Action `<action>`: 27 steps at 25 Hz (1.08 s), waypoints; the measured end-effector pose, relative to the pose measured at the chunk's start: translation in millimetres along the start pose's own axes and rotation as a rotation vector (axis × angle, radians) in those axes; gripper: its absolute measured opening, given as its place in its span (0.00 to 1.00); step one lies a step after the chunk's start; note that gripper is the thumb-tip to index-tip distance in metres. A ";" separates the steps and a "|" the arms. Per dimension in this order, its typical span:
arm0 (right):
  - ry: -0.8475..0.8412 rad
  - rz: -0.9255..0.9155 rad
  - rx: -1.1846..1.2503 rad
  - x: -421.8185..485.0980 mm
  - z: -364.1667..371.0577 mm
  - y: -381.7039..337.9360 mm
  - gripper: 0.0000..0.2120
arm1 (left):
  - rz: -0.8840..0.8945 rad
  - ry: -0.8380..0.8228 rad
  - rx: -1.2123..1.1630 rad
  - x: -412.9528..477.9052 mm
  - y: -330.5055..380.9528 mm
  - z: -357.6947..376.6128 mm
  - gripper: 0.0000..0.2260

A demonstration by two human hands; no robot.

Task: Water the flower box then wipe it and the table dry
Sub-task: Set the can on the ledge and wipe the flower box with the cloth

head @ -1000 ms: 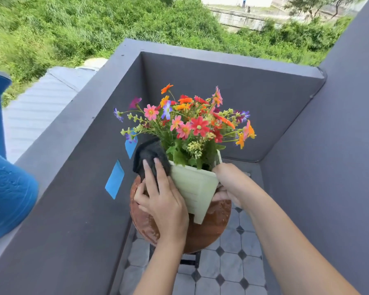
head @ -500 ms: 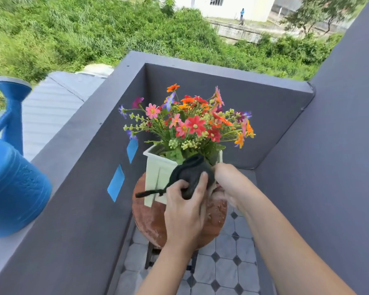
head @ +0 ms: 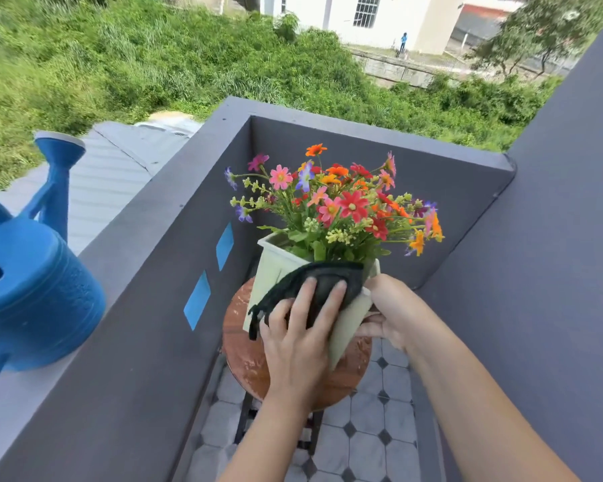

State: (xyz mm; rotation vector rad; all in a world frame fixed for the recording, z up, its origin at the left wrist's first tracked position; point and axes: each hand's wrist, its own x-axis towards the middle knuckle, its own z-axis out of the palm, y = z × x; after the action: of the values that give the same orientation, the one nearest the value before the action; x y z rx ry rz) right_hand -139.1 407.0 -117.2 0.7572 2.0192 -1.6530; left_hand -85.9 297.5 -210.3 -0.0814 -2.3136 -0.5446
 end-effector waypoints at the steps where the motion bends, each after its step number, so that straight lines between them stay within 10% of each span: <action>1: 0.001 0.002 0.011 -2.2 -0.9 0.7 0.14 | -0.098 0.022 -0.001 5.7 -5.2 -1.1 0.20; 5: 0.003 -0.007 0.060 -5.9 -7.3 -0.5 0.11 | -0.639 0.022 -0.334 16.2 -17.1 -2.9 0.27; 11: 0.046 -0.044 -0.008 -5.5 -16.6 -5.1 0.10 | 0.238 -0.065 -0.255 -18.1 8.1 7.3 0.16; 18: 0.028 -0.016 0.059 -11.6 -22.7 -9.9 0.10 | -0.333 0.161 -0.180 25.2 -11.1 3.2 0.26; 24: 0.054 0.002 0.011 -8.6 -23.1 -12.6 0.13 | 0.266 -0.028 -0.151 -5.3 -0.5 5.5 0.17; 27: 0.031 -0.029 -0.032 -7.7 -31.2 -10.1 0.14 | 0.028 0.090 -0.156 19.7 -3.2 -9.8 0.17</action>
State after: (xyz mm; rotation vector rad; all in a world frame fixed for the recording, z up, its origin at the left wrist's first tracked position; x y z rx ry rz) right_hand -139.2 435.0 -98.4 0.7503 2.0823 -1.6306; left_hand -94.3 288.7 -191.7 -0.1605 -2.1772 -0.6999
